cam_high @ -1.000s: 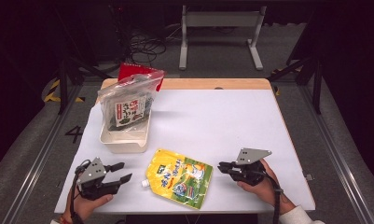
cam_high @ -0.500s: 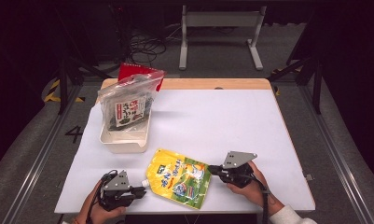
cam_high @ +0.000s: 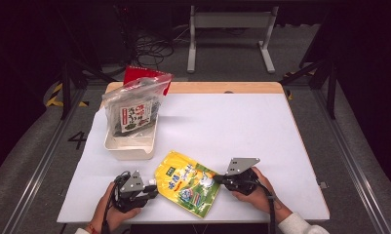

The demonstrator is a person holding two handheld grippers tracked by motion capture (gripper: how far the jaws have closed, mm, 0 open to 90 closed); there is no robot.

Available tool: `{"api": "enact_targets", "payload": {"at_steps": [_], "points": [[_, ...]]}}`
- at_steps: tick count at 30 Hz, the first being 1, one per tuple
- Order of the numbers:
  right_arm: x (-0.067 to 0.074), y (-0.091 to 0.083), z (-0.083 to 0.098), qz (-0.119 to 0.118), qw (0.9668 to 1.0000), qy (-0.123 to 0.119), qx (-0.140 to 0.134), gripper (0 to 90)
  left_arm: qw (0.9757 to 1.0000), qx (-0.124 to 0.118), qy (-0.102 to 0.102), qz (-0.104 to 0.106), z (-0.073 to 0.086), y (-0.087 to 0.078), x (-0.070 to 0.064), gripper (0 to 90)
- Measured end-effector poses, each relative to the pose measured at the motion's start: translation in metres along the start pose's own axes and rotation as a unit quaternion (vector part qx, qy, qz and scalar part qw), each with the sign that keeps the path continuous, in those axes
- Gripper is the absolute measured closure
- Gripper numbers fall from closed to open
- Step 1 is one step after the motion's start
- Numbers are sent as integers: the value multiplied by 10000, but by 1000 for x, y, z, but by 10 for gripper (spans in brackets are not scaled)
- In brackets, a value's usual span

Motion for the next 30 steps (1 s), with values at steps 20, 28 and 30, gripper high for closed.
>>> {"api": "enact_targets", "payload": {"at_steps": [20,28,30], "points": [[6,1,5,167,9997,-153,110,900,9813,-841,-1440,960,-21,17,9,229],[11,1,5,110,9995,-268,151,900,9804,-919,-1412,1024,-44,47,3,356],[10,1,5,87,9996,-243,139,900,9807,-971,-1403,955,-48,50,5,432]]}}
Point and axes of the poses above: each handheld gripper's, and its own axes: y roughly forward along the jaws, z roughly out of its underside, x roughly to its left, the point moved 2 cm from there along y, roughly forward along the jaws, and after that the axes turned 7 degrees about -x, right-handed, at the moved point
